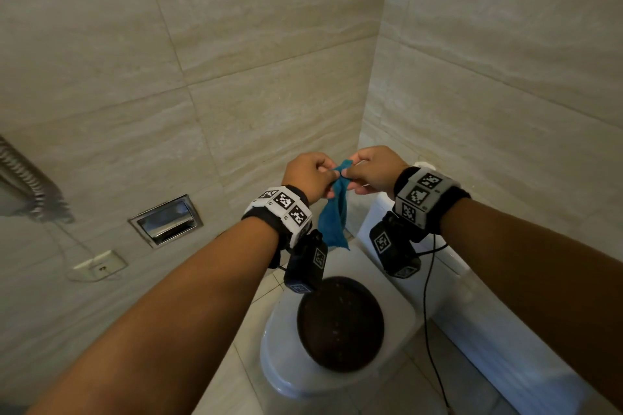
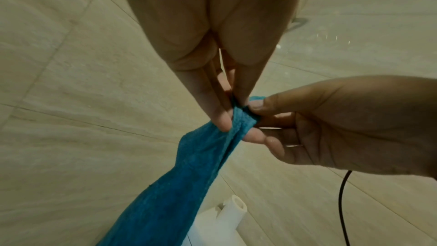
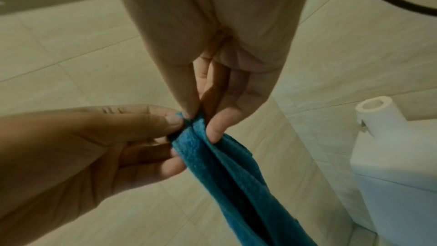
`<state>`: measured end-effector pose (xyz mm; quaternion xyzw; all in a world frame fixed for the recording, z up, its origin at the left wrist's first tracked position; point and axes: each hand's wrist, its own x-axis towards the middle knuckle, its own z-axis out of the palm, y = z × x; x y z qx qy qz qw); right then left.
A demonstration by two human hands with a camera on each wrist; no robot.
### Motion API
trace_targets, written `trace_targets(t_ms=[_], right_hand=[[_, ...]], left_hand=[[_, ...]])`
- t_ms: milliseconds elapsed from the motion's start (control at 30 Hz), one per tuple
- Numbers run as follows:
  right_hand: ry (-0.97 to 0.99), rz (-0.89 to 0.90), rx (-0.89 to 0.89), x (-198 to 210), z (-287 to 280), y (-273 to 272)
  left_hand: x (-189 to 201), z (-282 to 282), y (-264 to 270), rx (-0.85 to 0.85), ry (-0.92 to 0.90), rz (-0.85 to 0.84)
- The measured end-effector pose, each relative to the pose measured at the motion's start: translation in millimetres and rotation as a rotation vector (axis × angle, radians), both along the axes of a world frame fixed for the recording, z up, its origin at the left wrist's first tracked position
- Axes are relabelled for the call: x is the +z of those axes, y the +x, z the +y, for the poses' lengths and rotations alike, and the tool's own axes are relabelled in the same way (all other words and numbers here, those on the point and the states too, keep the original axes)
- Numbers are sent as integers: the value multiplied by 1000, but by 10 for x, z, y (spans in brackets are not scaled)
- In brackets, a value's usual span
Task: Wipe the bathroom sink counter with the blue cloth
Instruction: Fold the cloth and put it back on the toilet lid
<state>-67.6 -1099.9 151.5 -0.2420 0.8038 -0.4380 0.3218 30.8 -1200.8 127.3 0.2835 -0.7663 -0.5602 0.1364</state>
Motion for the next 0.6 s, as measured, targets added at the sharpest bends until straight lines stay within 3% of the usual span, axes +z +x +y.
trace_targets(t_ms=[200,367,500,600], right_hand=[[26,115,139,-16,19,30],[-32,210,94,-56,25,3],[-90,252,101,-13,83,-37],[-181,167,104,44,128,-43]], left_hand=[[68,25,11,-5,83,-9],[122,15,44,-39,176,19],[24,-113,116,-5,-7,4],[-30,-196,161,-74,-137,-169]])
